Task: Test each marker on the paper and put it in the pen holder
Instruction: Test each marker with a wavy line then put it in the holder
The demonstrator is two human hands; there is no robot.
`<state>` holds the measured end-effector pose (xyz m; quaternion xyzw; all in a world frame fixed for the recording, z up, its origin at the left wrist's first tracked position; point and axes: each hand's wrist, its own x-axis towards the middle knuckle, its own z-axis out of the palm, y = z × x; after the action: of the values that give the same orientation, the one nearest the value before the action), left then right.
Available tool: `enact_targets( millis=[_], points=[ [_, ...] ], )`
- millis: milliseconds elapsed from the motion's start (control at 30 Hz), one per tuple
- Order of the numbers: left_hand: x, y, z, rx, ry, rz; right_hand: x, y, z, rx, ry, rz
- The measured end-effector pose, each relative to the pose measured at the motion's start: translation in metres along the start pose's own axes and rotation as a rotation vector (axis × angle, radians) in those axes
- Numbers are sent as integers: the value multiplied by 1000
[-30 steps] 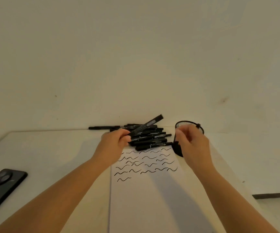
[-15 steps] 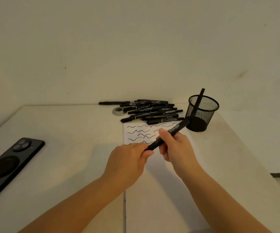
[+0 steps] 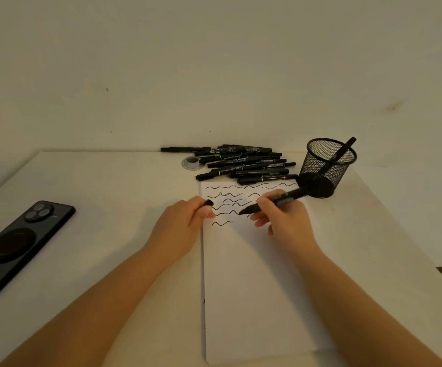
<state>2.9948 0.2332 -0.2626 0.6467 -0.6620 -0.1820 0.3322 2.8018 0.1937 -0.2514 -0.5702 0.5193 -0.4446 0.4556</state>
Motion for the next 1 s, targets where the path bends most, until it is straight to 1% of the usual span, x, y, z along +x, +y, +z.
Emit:
enact_targets(
  millis=[67,133,267,333,433,600,700,767,833,1000],
  points=[
    [-3,-3,3,76,-32,9,-1,8,1,17,24,-9],
    [-3,-6,2,41,-37,3,-1,12,2,-32,9,-37],
    [-3,-7,2,12,-31,-3,-4,15,6,-134,-123,-102],
    [-3,-6,3,15,-35,-5,-5,15,8,-173,-146,-117],
    [-4,-6,2,10,-43,-9,-3,16,7,-221,-84,-119],
    [-5,-5,1,7,-48,-12,-3,15,2,-270,-29,-89],
    [-5,-5,1,3,-43,-6,-4,13,-3,-298,89,-83],
    [-5,-6,3,15,-39,7,-5,10,-6,-180,161,-123],
    [-7,-6,4,18,-33,22,-8,7,-7,8,147,-122],
    [-11,-1,7,6,-35,103,-11,1,-8,309,-90,-23]
  ],
)
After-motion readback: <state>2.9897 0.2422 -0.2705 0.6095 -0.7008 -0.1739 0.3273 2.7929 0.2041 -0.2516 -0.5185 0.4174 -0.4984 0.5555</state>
